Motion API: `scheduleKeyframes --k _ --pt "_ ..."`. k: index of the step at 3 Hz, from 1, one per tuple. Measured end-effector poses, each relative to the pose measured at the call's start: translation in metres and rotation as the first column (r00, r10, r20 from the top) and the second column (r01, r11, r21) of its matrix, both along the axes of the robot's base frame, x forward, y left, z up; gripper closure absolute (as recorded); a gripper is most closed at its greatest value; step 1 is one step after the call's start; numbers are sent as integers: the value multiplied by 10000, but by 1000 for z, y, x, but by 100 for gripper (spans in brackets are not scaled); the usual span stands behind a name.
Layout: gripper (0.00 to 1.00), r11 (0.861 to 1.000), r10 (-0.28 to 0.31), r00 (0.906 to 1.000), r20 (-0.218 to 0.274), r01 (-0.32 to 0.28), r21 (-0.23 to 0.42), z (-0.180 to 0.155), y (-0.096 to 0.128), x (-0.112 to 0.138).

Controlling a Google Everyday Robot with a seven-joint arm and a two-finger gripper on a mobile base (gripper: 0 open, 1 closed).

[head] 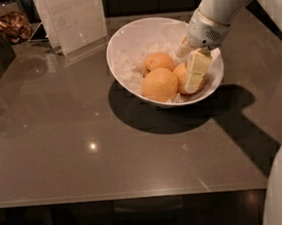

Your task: Pick orange from white bowl

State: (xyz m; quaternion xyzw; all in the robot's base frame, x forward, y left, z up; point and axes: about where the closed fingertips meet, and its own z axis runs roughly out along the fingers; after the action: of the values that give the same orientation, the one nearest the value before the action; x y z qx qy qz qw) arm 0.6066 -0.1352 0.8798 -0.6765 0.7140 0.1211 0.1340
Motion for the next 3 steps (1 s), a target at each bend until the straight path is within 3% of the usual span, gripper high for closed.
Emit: scheduleKeyframes --k 3 --pt "15 9994 -338 9978 -577 335 -64 -23 -11 6"
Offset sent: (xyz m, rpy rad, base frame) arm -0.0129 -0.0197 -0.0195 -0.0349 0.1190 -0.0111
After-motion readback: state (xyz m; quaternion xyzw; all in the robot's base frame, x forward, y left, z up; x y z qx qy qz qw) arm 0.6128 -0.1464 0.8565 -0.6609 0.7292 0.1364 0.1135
